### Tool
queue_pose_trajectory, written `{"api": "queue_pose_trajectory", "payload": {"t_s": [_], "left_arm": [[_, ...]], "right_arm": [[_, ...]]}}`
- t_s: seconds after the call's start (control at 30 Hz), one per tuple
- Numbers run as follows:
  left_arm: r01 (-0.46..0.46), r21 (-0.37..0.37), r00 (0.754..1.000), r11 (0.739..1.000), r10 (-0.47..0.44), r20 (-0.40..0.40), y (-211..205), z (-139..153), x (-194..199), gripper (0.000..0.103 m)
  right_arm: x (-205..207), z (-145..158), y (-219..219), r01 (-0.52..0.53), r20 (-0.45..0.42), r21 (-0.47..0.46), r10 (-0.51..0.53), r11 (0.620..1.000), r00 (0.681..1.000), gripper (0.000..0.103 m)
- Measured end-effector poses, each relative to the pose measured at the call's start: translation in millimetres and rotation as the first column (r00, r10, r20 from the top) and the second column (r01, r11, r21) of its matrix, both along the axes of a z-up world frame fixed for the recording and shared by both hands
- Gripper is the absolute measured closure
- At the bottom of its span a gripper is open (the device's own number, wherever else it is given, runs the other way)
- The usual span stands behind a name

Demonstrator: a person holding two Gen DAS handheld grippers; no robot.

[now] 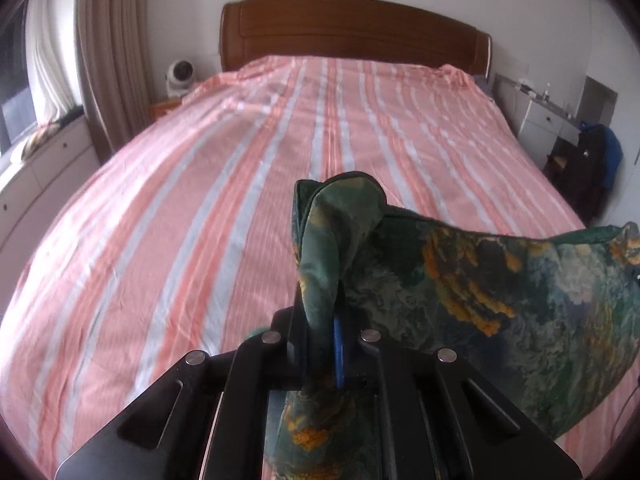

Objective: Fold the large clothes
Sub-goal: 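Lift the hem with both grippers, fold it onto the collar, release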

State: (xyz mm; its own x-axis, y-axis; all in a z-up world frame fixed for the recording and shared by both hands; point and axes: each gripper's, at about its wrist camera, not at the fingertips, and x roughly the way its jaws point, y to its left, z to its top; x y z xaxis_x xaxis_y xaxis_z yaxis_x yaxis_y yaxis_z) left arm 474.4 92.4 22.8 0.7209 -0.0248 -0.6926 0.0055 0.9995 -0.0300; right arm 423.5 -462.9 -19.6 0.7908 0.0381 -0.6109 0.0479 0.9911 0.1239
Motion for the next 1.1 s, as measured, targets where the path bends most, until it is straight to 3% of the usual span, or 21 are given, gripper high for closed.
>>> {"api": "queue_pose_trajectory", "payload": {"t_s": [0.07, 0.2, 0.27, 0.4, 0.5, 0.63, 0.8, 1.1], "left_arm": [[-0.028, 0.017, 0.999, 0.999, 0.029, -0.042, -2, -25, 24, 0.095], [-0.076, 0.019, 0.969, 0.997, 0.079, -0.232, 4, -130, 56, 0.093], [-0.073, 0.004, 0.972, 0.997, 0.072, -0.222, 5, -155, 52, 0.092], [-0.072, -0.048, 0.98, 0.996, 0.061, -0.187, 11, -160, 51, 0.09], [-0.065, -0.044, 0.982, 0.997, 0.056, -0.178, 10, -162, 50, 0.088], [-0.059, -0.01, 0.986, 0.998, 0.057, -0.157, 5, -163, 48, 0.087], [-0.062, -0.023, 0.987, 0.998, 0.058, -0.148, 6, -163, 47, 0.084], [-0.096, -0.055, 0.987, 0.994, 0.088, -0.135, 17, -161, 40, 0.063]], "right_arm": [[20, -9, -5, 0.037, -0.005, 0.026, -0.037, 0.999, 0.999, 0.088], [69, -91, -13, 0.103, -0.182, 0.104, -0.083, 0.989, 0.98, 0.088], [75, -131, -12, 0.108, -0.231, 0.133, -0.076, 0.985, 0.97, 0.086], [68, -150, -25, 0.11, -0.184, 0.231, -0.068, 0.967, 0.98, 0.084], [69, -158, -31, 0.111, -0.175, 0.288, -0.062, 0.951, 0.983, 0.083], [64, -158, -24, 0.108, -0.15, 0.283, -0.067, 0.953, 0.986, 0.082], [61, -159, -24, 0.105, -0.143, 0.292, -0.065, 0.951, 0.988, 0.081], [58, -160, -28, 0.096, -0.128, 0.337, -0.056, 0.936, 0.99, 0.08]]}}
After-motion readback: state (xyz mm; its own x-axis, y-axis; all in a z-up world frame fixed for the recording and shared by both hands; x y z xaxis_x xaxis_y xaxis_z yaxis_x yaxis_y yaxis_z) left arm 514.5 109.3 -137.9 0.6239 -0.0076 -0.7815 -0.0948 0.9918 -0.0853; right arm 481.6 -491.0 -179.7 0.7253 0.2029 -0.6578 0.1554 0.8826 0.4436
